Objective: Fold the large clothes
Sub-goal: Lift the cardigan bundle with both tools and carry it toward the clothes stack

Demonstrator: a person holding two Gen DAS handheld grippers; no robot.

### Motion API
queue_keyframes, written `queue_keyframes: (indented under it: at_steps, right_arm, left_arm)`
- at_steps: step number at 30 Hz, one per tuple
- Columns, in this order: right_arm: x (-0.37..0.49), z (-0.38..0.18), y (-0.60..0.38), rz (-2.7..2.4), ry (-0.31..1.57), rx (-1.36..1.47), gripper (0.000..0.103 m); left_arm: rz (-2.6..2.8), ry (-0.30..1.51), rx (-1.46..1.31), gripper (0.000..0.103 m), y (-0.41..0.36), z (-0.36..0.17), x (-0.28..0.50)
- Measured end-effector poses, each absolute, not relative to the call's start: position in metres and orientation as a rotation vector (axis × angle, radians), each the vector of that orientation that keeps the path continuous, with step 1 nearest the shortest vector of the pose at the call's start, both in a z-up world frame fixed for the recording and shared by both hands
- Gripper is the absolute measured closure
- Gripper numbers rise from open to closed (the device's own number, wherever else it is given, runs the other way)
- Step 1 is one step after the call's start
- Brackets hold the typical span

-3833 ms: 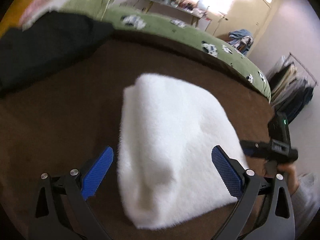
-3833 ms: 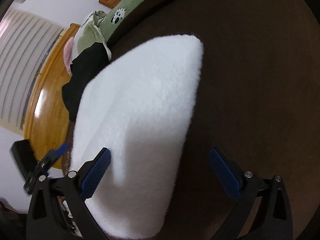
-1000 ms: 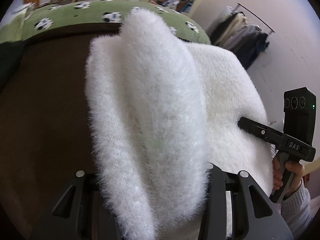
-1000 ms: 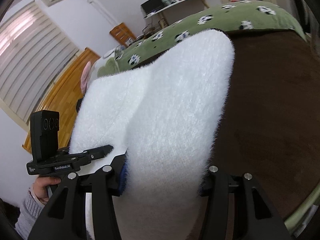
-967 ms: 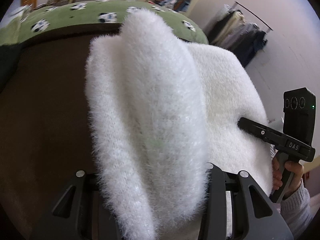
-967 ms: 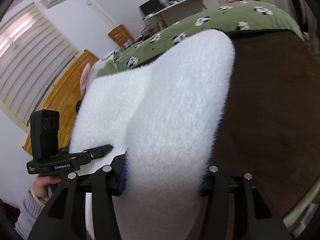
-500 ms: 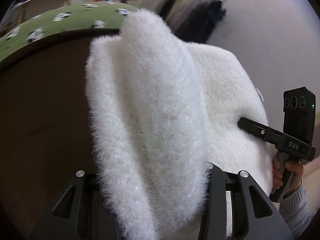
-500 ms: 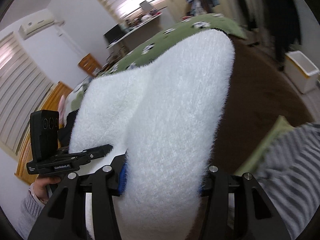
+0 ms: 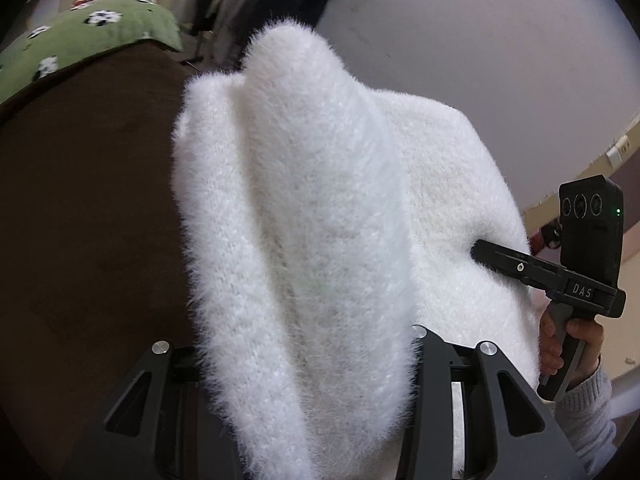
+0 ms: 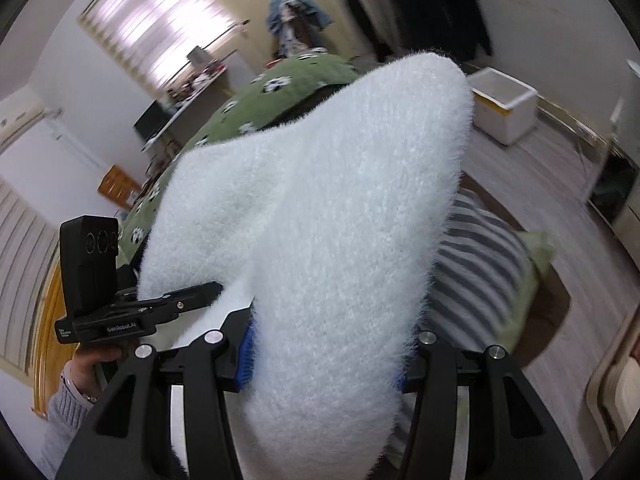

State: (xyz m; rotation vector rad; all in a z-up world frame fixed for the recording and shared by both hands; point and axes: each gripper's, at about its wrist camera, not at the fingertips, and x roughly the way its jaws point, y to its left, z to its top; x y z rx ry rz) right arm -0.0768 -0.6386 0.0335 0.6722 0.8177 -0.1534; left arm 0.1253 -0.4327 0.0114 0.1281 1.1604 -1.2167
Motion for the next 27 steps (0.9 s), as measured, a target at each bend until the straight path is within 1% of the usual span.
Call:
queue_keyframes:
  at_steps: [7, 15, 19, 24, 27]
  right_arm:
    - [-0.101, -0.001, -0.666, -0.175, 0.861, 0.738, 0.052]
    - [-0.104, -0.048, -0.683, -0.19, 0.878, 0.799, 0.051]
    - [-0.107, -0.058, -0.688, -0.181, 0.865, 0.813, 0.049]
    - [-0.109, -0.059, -0.688, -0.178, 0.846, 0.831, 0.047]
    - [-0.11, -0.054, -0.687, -0.18, 0.848, 0.819, 0.042]
  left_arm:
    - [-1.224, 1.229, 0.19, 0.061, -0.465, -0.009, 0.108]
    - [-1.128, 1.278, 0.28, 0.057, -0.498, -0.038, 0.101]
    - [-1.121, 1.295, 0.275, 0.054, -0.495, -0.049, 0.101]
    - [-1.128, 1.293, 0.267, 0.053, -0.504, -0.036, 0.106]
    - [-1.134, 1.304, 0.243, 0.048, -0.502, -0.04, 0.107]
